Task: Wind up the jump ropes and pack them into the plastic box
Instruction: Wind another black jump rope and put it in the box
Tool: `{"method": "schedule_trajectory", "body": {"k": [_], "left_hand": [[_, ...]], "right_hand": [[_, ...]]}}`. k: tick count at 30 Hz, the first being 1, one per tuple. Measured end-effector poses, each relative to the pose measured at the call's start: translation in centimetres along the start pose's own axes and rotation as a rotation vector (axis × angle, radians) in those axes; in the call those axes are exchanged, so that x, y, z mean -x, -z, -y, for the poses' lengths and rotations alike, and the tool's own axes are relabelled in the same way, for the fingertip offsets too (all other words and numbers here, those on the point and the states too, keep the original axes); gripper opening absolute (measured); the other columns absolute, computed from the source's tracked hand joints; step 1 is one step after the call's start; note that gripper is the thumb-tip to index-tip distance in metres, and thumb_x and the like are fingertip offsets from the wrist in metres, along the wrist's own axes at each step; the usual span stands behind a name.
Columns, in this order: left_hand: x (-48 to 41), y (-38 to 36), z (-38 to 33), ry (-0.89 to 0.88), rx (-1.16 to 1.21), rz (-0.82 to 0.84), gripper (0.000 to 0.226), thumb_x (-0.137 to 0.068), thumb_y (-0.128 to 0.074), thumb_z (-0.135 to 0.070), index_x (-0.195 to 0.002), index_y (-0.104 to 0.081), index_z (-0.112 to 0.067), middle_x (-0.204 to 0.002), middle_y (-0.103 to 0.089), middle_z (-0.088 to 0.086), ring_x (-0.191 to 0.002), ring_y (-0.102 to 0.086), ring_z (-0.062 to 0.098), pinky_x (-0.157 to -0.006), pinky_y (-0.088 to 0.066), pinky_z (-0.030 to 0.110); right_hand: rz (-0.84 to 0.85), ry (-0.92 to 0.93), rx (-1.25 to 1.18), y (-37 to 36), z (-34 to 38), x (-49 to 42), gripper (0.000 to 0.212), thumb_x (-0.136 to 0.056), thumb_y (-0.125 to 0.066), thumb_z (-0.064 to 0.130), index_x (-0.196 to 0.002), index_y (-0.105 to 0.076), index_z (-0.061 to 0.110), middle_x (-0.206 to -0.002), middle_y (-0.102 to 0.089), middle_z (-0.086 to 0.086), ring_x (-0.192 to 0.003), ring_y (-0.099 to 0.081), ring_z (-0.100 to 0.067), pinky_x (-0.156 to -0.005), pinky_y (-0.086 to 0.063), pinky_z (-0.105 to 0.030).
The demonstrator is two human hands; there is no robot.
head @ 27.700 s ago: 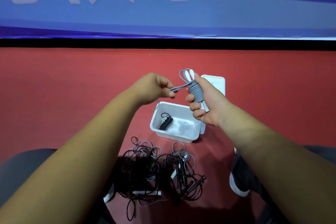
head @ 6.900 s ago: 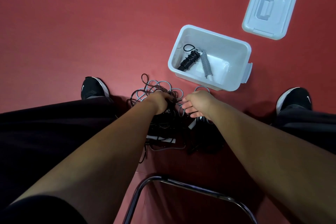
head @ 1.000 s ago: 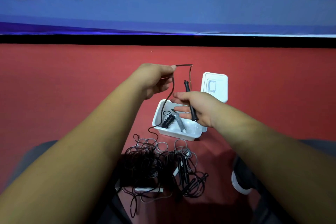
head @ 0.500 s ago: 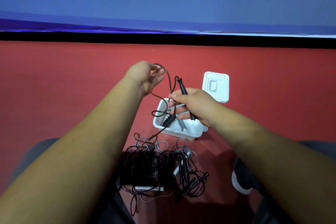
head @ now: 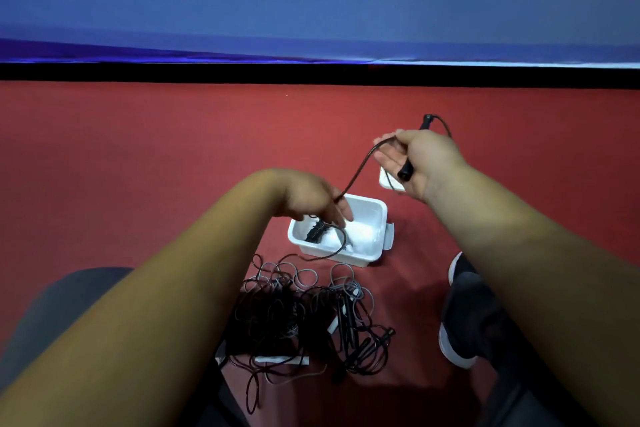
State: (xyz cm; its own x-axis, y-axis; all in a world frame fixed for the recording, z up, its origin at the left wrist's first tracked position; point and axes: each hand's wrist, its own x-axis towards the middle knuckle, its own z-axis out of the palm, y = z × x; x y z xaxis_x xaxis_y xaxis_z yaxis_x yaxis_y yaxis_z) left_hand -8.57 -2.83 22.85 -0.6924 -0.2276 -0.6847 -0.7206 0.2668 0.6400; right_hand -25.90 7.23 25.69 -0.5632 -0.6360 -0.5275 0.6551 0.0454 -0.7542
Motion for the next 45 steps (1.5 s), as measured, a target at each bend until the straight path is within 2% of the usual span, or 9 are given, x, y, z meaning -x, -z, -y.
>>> {"method": "schedule_trajectory", "body": {"k": [2,6,15,21,25,30,34,40,45], "left_hand": [[-0.2,-0.1,0.4,-0.006,-0.054,0.006,0.027,-0.098,-0.058,-0.001,-0.116,-0.074,-0.012,-0.123,-0.075,0.007,-0.112,-0.066,0.016,-0.094,-0.043,0.034],[0.1,0.6,0.3,0.014,0.025,-0.038,0.024,-0.105,-0.05,0.0,-0.117,-0.07,-0.004,-0.117,-0.075,0.018,-0.098,-0.068,0.02,-0.072,-0.048,0.026],[1.4,2.7,-2.4,-0.206,0.841,-0.396,0.006,-0.099,-0.069,-0.014,-0.097,-0.066,-0.009,-0.091,-0.077,0.007,-0.087,-0.078,0.017,-0.069,-0.065,0.028],[1.6,3.8,-2.7,-0.265,1.284,-0.506,0.01,-0.102,-0.064,-0.01,-0.097,-0.066,-0.002,-0.081,-0.072,0.008,-0.079,-0.078,0.017,-0.073,-0.065,0.03],[1.6,4.5,-2.1,-0.266,1.406,-0.564,0.012,-0.106,-0.056,-0.008,-0.099,-0.063,-0.001,-0.075,-0.069,0.011,-0.077,-0.077,0.022,-0.072,-0.065,0.035],[0.9,4.3,-0.9,-0.11,1.098,-0.586,0.019,-0.108,-0.041,-0.007,-0.102,-0.058,-0.006,-0.099,-0.072,0.011,-0.08,-0.075,0.02,-0.075,-0.066,0.036],[1.1,3.0,-0.6,-0.013,0.664,-0.39,0.042,-0.096,-0.031,0.011,-0.115,-0.065,-0.006,-0.101,-0.075,0.01,-0.077,-0.075,0.018,-0.067,-0.062,0.033],[1.4,1.6,0.4,-0.052,0.165,0.108,0.047,-0.091,-0.045,0.015,-0.121,-0.072,-0.011,-0.129,-0.073,0.007,-0.127,-0.065,0.023,-0.092,-0.048,0.032],[0.8,1.4,0.6,-0.133,0.048,0.161,0.034,-0.098,-0.06,0.005,-0.121,-0.075,-0.015,-0.128,-0.074,0.005,-0.122,-0.064,0.014,-0.118,-0.04,0.04]], "right_hand": [[-0.061,0.005,-0.067,0.5,0.4,-0.2,0.013,-0.112,-0.044,0.005,-0.107,-0.056,0.002,-0.098,-0.072,-0.019,-0.061,-0.077,-0.019,-0.055,-0.064,-0.034],[-0.119,-0.007,-0.131,0.9,0.7,-0.2,0.013,-0.112,-0.049,0.009,-0.11,-0.06,0.003,-0.1,-0.073,-0.018,-0.076,-0.079,-0.024,-0.064,-0.067,-0.04],[0.107,-0.185,0.595,0.3,-3.5,0.8,0.023,-0.102,-0.063,0.02,-0.122,-0.074,0.013,-0.112,-0.08,-0.003,-0.1,-0.076,-0.019,-0.072,-0.063,-0.03],[0.305,-0.057,0.678,-0.8,-6.5,2.4,0.01,-0.102,-0.07,0.023,-0.11,-0.075,0.025,-0.114,-0.08,0.005,-0.109,-0.074,-0.014,-0.097,-0.058,-0.033],[0.326,0.06,0.685,-1.2,-6.9,3.1,0.012,-0.105,-0.067,0.031,-0.112,-0.075,0.026,-0.103,-0.081,0.006,-0.098,-0.076,-0.011,-0.09,-0.059,-0.031],[0.26,-0.005,0.484,-2.1,-5.7,3.3,0.024,-0.107,-0.06,0.016,-0.125,-0.065,0.001,-0.095,-0.075,-0.021,-0.087,-0.081,-0.032,-0.078,-0.067,-0.039],[0.221,-0.064,0.304,-2.4,-3.4,3.3,0.016,-0.107,-0.053,0.006,-0.115,-0.061,-0.005,-0.067,-0.071,-0.011,-0.075,-0.08,-0.031,-0.064,-0.067,-0.04],[0.065,-0.066,-0.009,-1.4,-0.4,1.4,0.016,-0.108,-0.047,0.0,-0.118,-0.058,-0.006,-0.064,-0.066,-0.01,-0.057,-0.074,-0.022,-0.054,-0.062,-0.036],[0.008,-0.064,-0.211,-0.4,1.2,0.8,0.018,-0.108,-0.039,-0.004,-0.097,-0.053,-0.004,-0.068,-0.063,-0.012,-0.048,-0.07,-0.022,-0.049,-0.061,-0.038]]}}
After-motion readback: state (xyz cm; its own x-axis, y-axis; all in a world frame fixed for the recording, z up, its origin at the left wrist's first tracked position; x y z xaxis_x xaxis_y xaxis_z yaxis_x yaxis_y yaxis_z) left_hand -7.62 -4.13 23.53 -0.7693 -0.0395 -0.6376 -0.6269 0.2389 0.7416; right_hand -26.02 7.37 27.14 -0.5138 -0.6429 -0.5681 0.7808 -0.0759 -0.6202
